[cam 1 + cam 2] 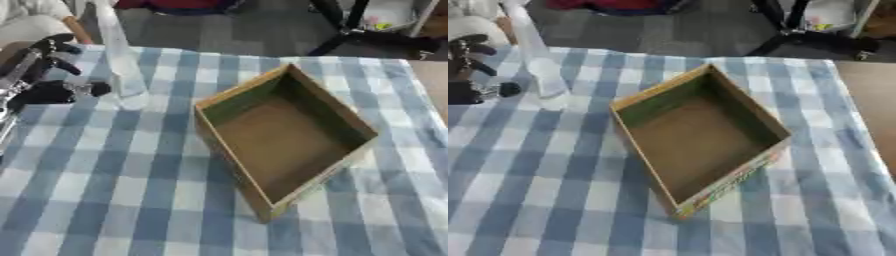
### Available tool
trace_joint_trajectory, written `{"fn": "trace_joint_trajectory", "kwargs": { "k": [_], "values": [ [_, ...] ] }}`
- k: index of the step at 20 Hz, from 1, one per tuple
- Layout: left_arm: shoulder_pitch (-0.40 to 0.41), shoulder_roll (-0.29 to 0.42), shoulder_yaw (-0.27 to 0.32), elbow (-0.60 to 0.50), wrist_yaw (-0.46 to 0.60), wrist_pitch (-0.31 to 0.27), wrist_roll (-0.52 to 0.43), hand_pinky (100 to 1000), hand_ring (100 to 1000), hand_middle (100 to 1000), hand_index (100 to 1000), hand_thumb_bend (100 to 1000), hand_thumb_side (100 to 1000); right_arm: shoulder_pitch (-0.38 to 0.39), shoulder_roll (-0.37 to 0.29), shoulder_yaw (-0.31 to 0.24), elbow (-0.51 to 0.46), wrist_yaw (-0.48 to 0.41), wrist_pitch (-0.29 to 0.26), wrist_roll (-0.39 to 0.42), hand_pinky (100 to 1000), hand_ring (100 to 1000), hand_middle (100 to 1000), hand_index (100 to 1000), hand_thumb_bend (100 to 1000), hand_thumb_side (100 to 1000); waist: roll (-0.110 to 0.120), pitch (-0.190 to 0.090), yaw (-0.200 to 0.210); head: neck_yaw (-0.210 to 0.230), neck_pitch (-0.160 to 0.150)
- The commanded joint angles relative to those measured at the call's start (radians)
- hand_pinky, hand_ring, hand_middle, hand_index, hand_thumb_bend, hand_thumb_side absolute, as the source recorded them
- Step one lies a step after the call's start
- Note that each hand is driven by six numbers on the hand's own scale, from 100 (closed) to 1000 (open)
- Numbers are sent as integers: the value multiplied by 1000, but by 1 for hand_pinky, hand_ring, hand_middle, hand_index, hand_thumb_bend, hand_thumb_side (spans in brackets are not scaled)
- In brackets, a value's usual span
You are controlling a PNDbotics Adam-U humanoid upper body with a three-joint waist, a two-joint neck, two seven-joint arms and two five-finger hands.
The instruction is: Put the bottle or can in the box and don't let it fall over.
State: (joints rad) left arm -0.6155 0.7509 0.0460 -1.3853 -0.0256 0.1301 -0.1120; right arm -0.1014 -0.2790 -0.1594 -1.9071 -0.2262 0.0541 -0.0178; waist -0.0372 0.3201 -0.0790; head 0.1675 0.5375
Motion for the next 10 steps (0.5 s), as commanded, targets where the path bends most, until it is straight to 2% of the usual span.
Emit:
{"fn": "trace_joint_trajectory", "kwargs": {
  "k": [1,4,10],
  "values": [
    [-25,17,3,4,-2,2,-3,985,644,785,970,896,346,-8,-29,-2,-10,-6,4,1,827,902,1000,851,100,732,5,-25,-2,5,-15],
    [-31,14,2,9,-2,1,2,983,643,787,1000,898,345,-8,-28,-2,-10,-4,5,1,827,902,1000,851,100,732,6,-23,-3,6,-16],
    [-34,11,1,9,0,-1,11,982,640,786,1000,904,344,-11,-26,-1,-10,-2,7,0,827,902,1000,851,100,735,8,-19,-5,6,-17]
  ]
}}
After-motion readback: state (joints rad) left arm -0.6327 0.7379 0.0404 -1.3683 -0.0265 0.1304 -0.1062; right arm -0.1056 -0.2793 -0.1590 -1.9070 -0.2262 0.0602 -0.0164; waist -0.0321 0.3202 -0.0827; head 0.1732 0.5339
